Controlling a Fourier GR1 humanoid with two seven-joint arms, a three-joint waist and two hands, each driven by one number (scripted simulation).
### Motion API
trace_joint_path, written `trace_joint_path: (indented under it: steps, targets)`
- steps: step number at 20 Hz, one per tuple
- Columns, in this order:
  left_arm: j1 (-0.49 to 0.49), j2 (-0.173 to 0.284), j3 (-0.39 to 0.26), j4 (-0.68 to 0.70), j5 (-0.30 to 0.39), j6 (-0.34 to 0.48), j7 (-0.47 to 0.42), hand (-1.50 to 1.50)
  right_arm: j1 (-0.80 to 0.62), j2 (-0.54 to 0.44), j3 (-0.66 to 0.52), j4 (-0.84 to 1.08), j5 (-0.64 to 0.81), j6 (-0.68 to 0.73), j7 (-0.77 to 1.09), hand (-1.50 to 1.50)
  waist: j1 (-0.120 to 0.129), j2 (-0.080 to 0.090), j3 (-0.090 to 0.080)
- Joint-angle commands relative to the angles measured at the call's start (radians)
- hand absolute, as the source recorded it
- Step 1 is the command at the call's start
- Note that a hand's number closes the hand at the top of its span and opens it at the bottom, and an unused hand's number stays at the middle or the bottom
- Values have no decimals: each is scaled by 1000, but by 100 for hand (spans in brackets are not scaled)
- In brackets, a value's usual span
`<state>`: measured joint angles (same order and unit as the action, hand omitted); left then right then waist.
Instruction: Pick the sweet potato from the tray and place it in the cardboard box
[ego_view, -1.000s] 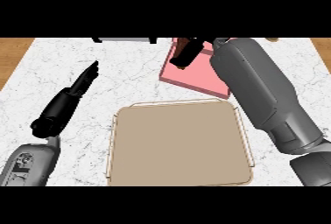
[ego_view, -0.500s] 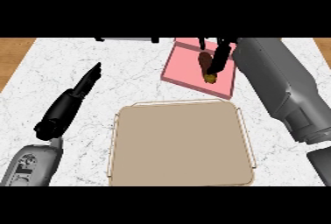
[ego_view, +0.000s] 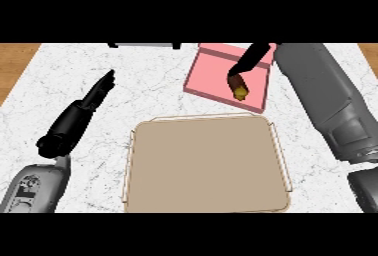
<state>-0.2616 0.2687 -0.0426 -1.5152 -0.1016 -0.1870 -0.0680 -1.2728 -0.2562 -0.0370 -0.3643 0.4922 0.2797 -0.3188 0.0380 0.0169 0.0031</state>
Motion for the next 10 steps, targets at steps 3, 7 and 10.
trace_joint_path:
  steps: [3,7,10]
  targets:
    - [15,-8,-9,-9,-11,6,-18,0,-25,3,-305,64,-288,-14,66,-150,7,2,-1]
    - [-57,3,11,13,1,-11,8,0,-28,-57,-359,125,-325,-26,93,-150,8,8,-2]
    - [15,-22,-12,9,-16,4,-37,0,-7,-139,-392,135,-342,-31,45,-150,28,15,-2]
